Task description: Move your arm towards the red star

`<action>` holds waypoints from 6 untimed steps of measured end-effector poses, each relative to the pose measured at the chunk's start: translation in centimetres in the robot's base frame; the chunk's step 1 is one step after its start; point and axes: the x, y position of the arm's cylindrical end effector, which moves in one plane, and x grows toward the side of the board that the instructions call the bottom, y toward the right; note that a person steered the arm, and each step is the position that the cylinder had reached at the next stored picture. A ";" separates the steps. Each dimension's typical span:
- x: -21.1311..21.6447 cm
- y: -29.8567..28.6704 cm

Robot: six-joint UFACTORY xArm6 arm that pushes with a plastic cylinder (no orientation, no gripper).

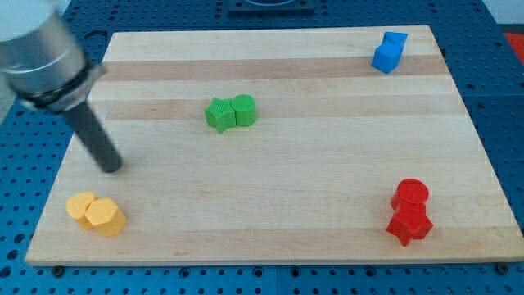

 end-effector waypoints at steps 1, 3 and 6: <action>-0.2 8.8; -1.8 21.7; -0.2 49.8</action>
